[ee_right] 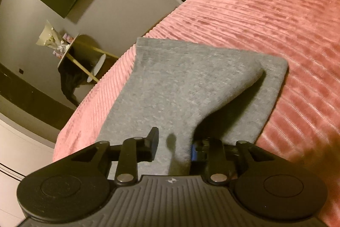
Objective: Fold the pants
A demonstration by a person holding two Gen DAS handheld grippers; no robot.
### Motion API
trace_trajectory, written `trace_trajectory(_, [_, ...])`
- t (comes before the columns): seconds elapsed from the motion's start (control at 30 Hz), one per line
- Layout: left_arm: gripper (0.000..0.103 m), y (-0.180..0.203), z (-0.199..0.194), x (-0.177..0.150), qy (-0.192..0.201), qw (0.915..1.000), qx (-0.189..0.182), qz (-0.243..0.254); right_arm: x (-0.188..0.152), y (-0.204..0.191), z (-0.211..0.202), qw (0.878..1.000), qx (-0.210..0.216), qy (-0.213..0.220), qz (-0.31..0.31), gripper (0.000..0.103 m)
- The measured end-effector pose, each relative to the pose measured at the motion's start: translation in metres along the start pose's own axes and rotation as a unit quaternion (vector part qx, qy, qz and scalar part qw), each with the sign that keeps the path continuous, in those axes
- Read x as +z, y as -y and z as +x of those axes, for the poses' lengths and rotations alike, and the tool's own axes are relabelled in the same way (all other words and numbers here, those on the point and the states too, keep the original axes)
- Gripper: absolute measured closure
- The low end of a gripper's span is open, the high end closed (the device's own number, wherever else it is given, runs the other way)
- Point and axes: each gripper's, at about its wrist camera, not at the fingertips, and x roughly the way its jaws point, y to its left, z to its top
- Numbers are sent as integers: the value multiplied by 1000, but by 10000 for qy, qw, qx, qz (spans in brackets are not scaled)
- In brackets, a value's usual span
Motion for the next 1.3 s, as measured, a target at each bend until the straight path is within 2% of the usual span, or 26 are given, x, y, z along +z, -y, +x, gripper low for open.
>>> trace_trajectory(0.07, [59, -5, 0, 3, 10, 10000, 82, 17, -1, -2, 0, 10000, 10, 4, -32, 71])
trace_trajectory(0.3, [30, -13, 5, 9, 51, 9995, -222, -207, -7, 3, -5, 9999, 105, -30, 88, 71])
trace_trajectory(0.37, [33, -4, 12, 10, 4, 9999, -169, 19, -7, 5, -6, 9997, 142, -41, 199, 72])
trace_trajectory(0.43, [44, 5, 18, 11, -55, 9995, -97, 281, -6, 6, -7, 9997, 145, -33, 211, 73])
trace_trajectory(0.47, [49, 9, 22, 11, -117, 9991, -100, 383, -6, 6, -7, 9997, 128, -23, 193, 77])
trace_trajectory(0.53, [81, 12, 28, 13, -272, 9985, -67, 470, -4, 6, -6, 9998, 79, 4, 179, 82])
trace_trajectory(0.57, [86, 13, 31, 14, -302, 9984, 14, 470, -3, 7, -6, 9998, 38, 5, 205, 82])
trace_trajectory(0.67, [87, 17, 28, 17, -298, 9983, -4, 498, 3, 6, -2, 9993, -1, 40, 383, 83])
trace_trajectory(0.7, [88, 21, 24, 20, -268, 9982, -51, 541, 6, 4, -1, 9992, -36, 83, 379, 87])
trace_trajectory(0.73, [88, 24, 20, 22, -222, 9981, -92, 572, 9, 1, -2, 9994, -106, 145, 301, 98])
trace_trajectory(0.8, [88, 32, 8, 27, -149, 9982, -269, 519, 16, -13, -6, 9992, -270, 288, -76, 99])
trace_trajectory(0.87, [89, 37, -2, 31, -95, 9979, -453, 454, 20, -34, -17, 9969, -205, 513, -557, 99])
trace_trajectory(0.93, [89, 42, -15, 33, -19, 9969, -600, 518, 19, -57, -34, 9894, -237, 865, -1143, 99])
trace_trajectory(1.03, [89, 40, -31, 30, 25, 9943, -721, 785, 11, -70, -55, 9778, -328, 1290, -1617, 99])
trace_trajectory(1.13, [88, 25, -28, 27, -22, 9934, -275, 1111, -9, -68, -58, 9602, -746, 1542, -2206, 99])
trace_trajectory(1.2, [86, 15, -17, 22, -207, 9919, 83, 1252, -14, -54, -46, 9629, -990, 1298, -2149, 98])
trace_trajectory(1.27, [76, 8, -5, 21, -294, 9892, 614, 1296, -13, -41, -27, 9679, -1338, 814, -1964, 96])
trace_trajectory(1.3, [74, 6, -5, 23, -266, 9904, 668, 1184, -11, -35, -22, 9696, -1499, 639, -1824, 95])
